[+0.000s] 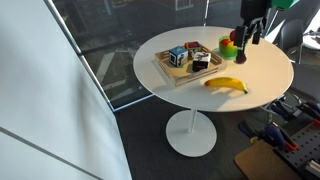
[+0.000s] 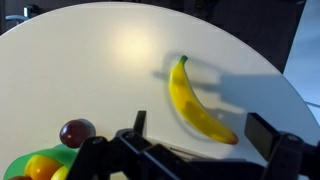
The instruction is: Move the banana from the tray to the table
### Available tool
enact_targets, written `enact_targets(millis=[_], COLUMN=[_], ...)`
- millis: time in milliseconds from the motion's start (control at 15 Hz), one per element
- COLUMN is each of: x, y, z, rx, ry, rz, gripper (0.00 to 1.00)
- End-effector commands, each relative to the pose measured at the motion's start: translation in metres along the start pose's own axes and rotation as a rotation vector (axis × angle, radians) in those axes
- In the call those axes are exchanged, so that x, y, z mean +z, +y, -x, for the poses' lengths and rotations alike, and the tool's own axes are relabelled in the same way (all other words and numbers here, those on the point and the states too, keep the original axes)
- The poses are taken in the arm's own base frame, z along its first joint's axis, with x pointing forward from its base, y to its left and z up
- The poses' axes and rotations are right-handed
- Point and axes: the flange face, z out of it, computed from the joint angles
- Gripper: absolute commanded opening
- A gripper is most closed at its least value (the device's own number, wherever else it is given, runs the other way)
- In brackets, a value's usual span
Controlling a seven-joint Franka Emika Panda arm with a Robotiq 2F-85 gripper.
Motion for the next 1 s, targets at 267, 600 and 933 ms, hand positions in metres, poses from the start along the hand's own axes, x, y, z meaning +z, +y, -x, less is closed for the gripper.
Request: enact_targets(millis=[267,600,933], x=[-0.029,-0.037,-0.034], y=[-0.003,-0.007,-0.006], z=[0.022,0.032,0.023], rx=[0.000,-0.006,-0.009], ry=[0.086,0.137,0.115], rz=[-0.028,-0.027,-0.013], gripper=[1.00,1.00,1.00])
